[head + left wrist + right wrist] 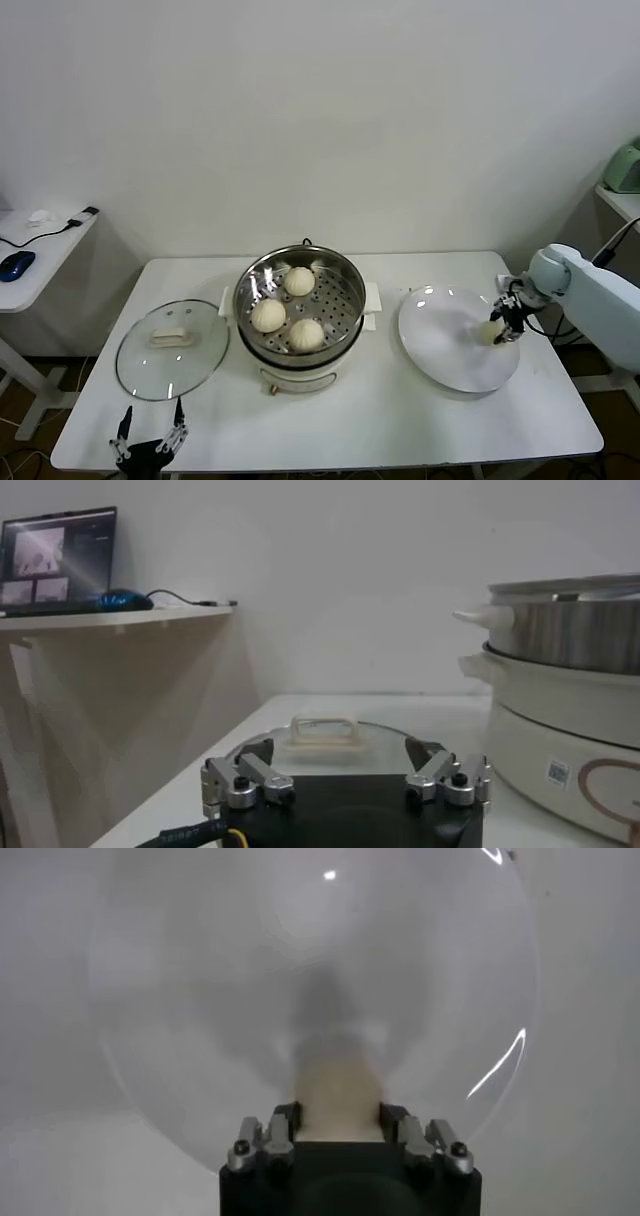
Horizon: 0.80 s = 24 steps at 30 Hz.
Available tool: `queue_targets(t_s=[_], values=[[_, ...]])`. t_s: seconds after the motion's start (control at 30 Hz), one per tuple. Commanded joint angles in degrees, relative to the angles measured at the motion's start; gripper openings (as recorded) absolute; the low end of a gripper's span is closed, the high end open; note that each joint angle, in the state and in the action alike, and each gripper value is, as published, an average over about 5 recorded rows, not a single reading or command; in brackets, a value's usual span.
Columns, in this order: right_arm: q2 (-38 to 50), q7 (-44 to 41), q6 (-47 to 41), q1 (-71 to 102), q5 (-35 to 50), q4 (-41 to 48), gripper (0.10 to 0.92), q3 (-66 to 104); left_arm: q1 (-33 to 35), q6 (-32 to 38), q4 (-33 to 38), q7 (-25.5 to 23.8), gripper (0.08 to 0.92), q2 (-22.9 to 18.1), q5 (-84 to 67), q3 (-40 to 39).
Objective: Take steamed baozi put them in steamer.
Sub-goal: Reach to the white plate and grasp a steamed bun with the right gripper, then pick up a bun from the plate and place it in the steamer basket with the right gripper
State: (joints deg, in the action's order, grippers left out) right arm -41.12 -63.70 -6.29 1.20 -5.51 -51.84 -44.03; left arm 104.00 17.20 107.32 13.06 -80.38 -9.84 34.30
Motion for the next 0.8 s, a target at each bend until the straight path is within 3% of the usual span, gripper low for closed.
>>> queue_targets(t_s=[0.03,0.2,0.43,0.63,0.8], values=[[0.59,-2.1,0.02,-6.06,1.41,-2.53,0.465,-2.37,-0.2,-0.11,-0.01,0.0,0.823,0.07,-0.08,-0.11],[0.09,-6.64,-1.75,-21.36,9.89,-8.76,0.441,-12.72,-0.69,-0.35,-0.09,-0.01,0.823,0.36,-0.48,-0.23],[-7.84,-7.73,-5.65,-42.77,24.71,-16.96,0.445,-28.16,-1.29,-1.15,0.07,-0.01,0.823,0.46,-0.69,-0.52],[-16.24,-5.52,-9.43,-49.3,35.62,-22.14,0.45,-35.2,-1.67,-1.97,0.39,-0.02,0.823,0.46,-0.76,-0.65],[-22.12,-2.86,-11.55,-48.93,38.68,-24.01,0.454,-38.17,-1.56,-2.01,0.61,0.0,0.823,0.37,-0.79,-0.77]])
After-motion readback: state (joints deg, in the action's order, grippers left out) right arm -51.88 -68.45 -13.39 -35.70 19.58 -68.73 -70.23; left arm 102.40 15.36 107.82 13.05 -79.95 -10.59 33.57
